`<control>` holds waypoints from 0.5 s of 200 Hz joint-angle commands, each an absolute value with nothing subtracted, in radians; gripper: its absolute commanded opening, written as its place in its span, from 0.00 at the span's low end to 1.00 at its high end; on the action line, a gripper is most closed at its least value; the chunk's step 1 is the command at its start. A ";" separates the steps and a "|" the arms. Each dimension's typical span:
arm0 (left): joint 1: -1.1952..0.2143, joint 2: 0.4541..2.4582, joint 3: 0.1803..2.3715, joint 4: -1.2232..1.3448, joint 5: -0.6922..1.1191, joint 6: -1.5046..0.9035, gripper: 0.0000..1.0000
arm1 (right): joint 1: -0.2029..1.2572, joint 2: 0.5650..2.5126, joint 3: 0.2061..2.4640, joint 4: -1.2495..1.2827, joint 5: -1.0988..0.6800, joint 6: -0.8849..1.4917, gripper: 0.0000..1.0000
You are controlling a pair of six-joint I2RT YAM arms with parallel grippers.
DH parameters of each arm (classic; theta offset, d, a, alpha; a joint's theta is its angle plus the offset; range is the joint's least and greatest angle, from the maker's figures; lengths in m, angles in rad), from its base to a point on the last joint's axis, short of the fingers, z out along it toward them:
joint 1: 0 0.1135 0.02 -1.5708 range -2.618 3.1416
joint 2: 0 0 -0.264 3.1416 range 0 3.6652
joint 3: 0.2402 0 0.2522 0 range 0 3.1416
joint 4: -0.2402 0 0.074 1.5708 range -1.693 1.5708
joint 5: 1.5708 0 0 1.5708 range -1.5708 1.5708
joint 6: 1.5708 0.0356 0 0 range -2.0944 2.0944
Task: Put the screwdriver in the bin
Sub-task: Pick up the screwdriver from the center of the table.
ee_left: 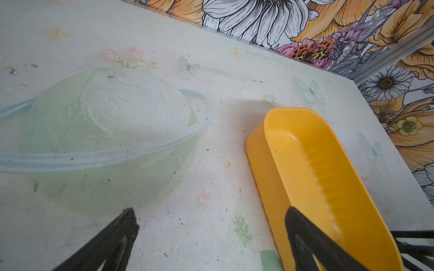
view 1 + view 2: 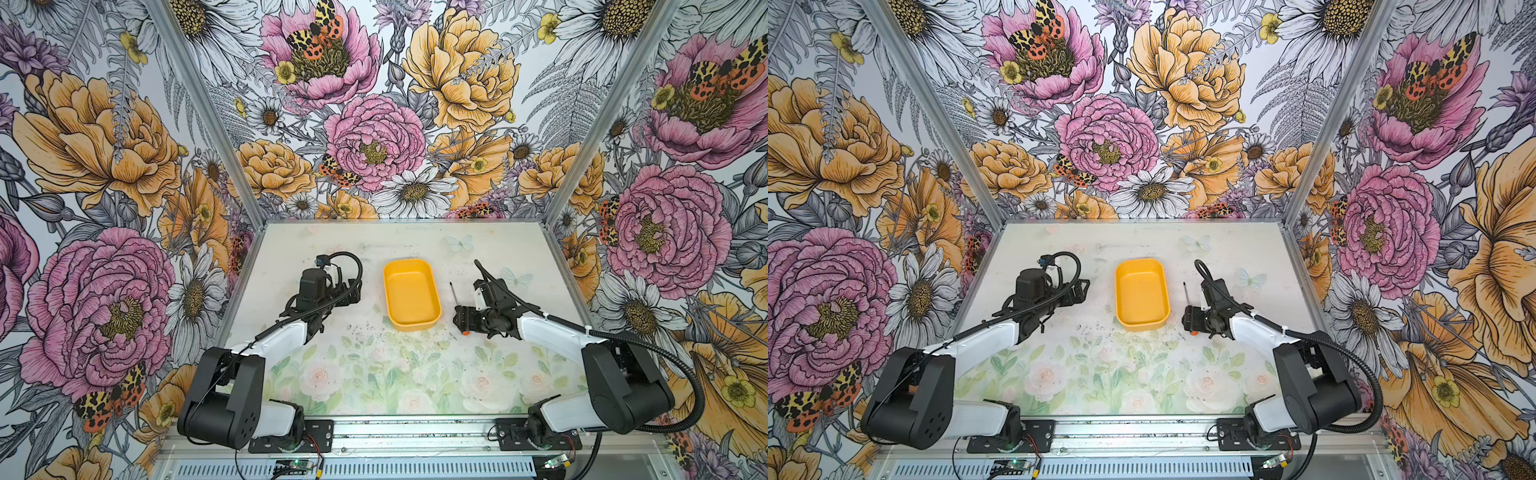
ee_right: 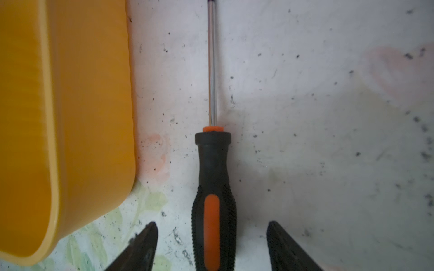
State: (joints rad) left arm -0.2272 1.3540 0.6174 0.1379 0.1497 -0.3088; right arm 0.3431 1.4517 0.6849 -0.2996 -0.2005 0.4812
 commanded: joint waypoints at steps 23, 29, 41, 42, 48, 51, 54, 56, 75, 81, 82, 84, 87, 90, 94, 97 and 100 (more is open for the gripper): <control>-0.229 1.322 0.635 0.119 0.152 -0.320 0.99 | 0.374 1.494 0.737 -0.322 -0.123 0.476 0.72; -0.229 1.321 0.636 0.116 0.151 -0.320 0.99 | 0.376 1.496 0.740 -0.328 -0.116 0.474 0.72; -0.229 1.319 0.637 0.112 0.150 -0.319 0.99 | 0.379 1.499 0.745 -0.340 -0.105 0.470 0.71; -0.230 1.318 0.636 0.112 0.150 -0.319 0.99 | 0.380 1.499 0.746 -0.341 -0.104 0.470 0.70; -0.229 1.318 0.636 0.113 0.150 -0.320 0.99 | 0.380 1.502 0.750 -0.347 -0.097 0.468 0.69; -0.229 1.316 0.637 0.111 0.150 -0.318 0.99 | 0.380 1.504 0.750 -0.349 -0.094 0.467 0.69; -0.230 1.316 0.637 0.111 0.151 -0.319 0.99 | 0.382 1.506 0.752 -0.351 -0.090 0.466 0.68; -0.230 1.316 0.637 0.109 0.151 -0.320 0.99 | 0.382 1.507 0.753 -0.354 -0.090 0.465 0.68; -0.228 1.312 0.638 0.106 0.154 -0.320 0.99 | 0.387 1.519 0.760 -0.359 -0.078 0.459 0.64; -0.229 1.311 0.640 0.104 0.155 -0.319 0.99 | 0.388 1.524 0.764 -0.362 -0.074 0.457 0.63; -0.229 1.310 0.640 0.105 0.156 -0.319 0.99 | 0.389 1.525 0.764 -0.363 -0.073 0.456 0.63; -0.229 1.310 0.640 0.103 0.157 -0.320 0.99 | 0.389 1.527 0.765 -0.363 -0.072 0.457 0.62; -0.229 1.310 0.641 0.101 0.157 -0.319 0.99 | 0.391 1.530 0.769 -0.365 -0.071 0.455 0.61; -0.229 1.310 0.641 0.100 0.157 -0.319 0.99 | 0.391 1.531 0.769 -0.365 -0.070 0.454 0.61; -0.229 1.310 0.642 0.099 0.158 -0.319 0.99 | 0.392 1.534 0.771 -0.365 -0.070 0.453 0.60; -0.229 1.310 0.643 0.098 0.159 -0.319 0.99 | 0.393 1.537 0.773 -0.366 -0.068 0.453 0.59; -0.229 1.310 0.643 0.098 0.159 -0.321 0.99 | 0.394 1.539 0.774 -0.367 -0.066 0.452 0.58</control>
